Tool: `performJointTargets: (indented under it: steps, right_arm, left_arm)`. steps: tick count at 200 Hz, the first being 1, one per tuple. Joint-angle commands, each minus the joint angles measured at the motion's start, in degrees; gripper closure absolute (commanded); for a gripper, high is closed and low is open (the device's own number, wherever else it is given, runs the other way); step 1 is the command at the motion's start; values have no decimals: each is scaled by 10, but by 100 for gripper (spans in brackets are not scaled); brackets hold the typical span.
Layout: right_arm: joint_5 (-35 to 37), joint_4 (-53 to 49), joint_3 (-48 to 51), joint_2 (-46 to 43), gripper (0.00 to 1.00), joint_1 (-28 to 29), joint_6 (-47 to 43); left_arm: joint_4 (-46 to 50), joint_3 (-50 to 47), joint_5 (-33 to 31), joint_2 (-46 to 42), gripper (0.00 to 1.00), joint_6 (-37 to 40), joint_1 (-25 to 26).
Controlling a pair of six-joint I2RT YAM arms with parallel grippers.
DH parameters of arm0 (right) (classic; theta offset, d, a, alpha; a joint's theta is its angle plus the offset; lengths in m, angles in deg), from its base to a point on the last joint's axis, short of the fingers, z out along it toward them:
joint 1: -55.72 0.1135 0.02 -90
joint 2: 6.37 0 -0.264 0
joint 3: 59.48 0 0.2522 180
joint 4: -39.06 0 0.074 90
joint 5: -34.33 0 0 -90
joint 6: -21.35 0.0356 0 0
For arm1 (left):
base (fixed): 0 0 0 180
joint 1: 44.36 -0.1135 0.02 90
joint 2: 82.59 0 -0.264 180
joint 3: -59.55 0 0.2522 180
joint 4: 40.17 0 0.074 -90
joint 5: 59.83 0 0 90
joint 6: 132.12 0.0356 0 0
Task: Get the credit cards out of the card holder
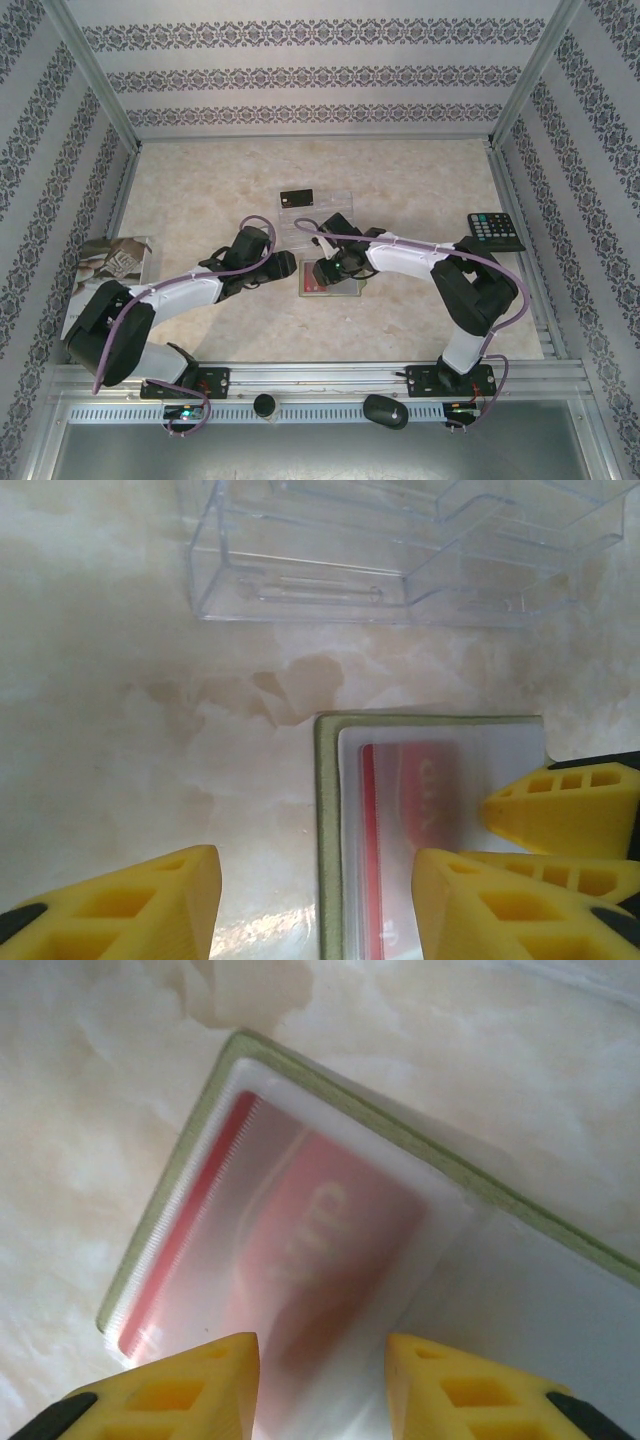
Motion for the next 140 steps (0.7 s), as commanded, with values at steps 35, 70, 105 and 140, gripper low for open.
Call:
performJointTargets:
  steps: [35, 70, 105, 140]
  right_arm:
    - [-44, 26, 14, 9, 83, -12, 15]
    - [-31, 30, 29, 0, 88, -18, 14]
    - [-4, 40, 48, -17, 100, -23, 16]
    - [-31, 92, 79, -36, 100, -35, 41]
  left_arm:
    - [-49, -1, 24, 35, 52, 3, 19]
    - [-46, 6, 28, 49, 55, 3, 20]
    - [-48, 12, 29, 59, 56, 6, 27]
    - [-10, 34, 5, 85, 66, 19, 43]
